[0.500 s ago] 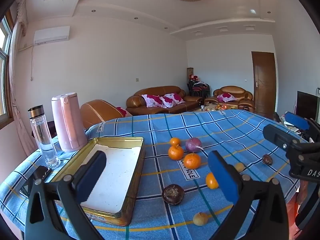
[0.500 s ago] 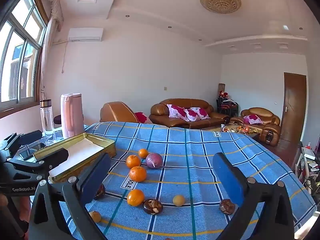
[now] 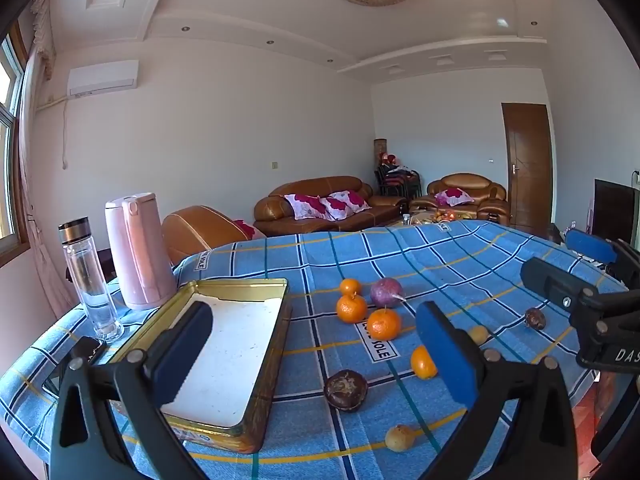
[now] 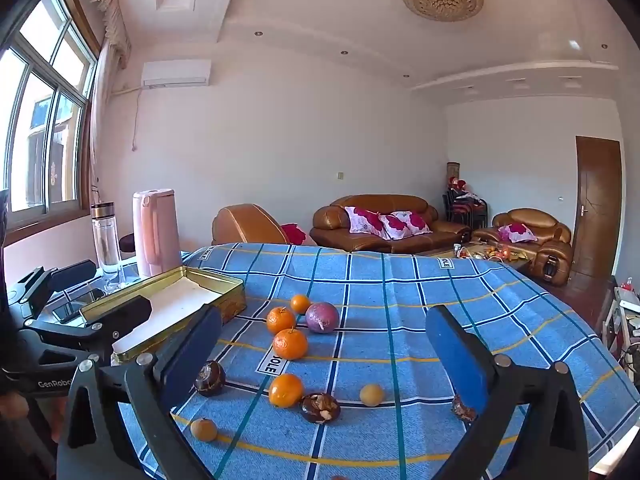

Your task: Organize fruits

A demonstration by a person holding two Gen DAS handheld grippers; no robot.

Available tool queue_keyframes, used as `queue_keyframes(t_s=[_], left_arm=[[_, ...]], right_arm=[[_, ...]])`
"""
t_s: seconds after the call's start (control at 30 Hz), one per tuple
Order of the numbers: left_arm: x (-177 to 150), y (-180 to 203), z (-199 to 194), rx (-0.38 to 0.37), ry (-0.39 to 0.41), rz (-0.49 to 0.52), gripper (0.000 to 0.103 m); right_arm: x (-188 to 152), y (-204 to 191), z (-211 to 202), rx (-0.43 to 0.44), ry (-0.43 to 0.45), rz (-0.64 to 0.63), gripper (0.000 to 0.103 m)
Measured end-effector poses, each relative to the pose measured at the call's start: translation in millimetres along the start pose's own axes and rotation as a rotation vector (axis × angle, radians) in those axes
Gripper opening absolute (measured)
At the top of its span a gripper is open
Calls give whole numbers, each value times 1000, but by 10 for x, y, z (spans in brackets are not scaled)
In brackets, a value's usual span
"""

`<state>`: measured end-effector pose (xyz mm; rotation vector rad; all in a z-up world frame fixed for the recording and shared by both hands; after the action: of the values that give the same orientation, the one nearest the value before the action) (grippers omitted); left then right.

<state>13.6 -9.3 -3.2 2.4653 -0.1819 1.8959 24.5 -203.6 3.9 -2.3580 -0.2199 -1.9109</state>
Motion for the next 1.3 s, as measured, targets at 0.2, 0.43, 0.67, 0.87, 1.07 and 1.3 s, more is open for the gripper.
queue_keyframes(t_s=[0.2, 0.43, 0.67, 0.87, 1.07, 1.3], left_arm=[[-18, -30, 9, -2, 1, -5, 103], [-22, -31, 7, -1, 1, -3, 103], [-25, -29, 6, -1, 1, -2, 103], [-30, -35, 3, -2, 0, -3, 103], [-36, -39, -1, -2, -1, -4, 103], [-74, -69, 25, -1, -8, -2, 103]], right_arm=[[-31, -22, 48, 4, -10, -7, 102], [-39, -55, 50, 11, -12, -15, 102], [-41, -62, 46, 12, -12, -14, 102], [-45, -66, 47, 10, -14, -16, 102], [-59, -78, 65, 11, -21, -18, 102], [-73, -91, 76, 15, -31, -21, 102]])
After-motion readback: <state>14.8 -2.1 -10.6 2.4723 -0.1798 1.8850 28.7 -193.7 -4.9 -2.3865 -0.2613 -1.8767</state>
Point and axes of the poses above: each gripper's, at about its wrist camera, not at the fingertips, and z roughly the way its jaws point, y to its right, x to its top, the point moved 2 cm from there along z, roughly the way its jaws point, and after that the axes turned 6 degrees about -x, right-handed, at the moved point
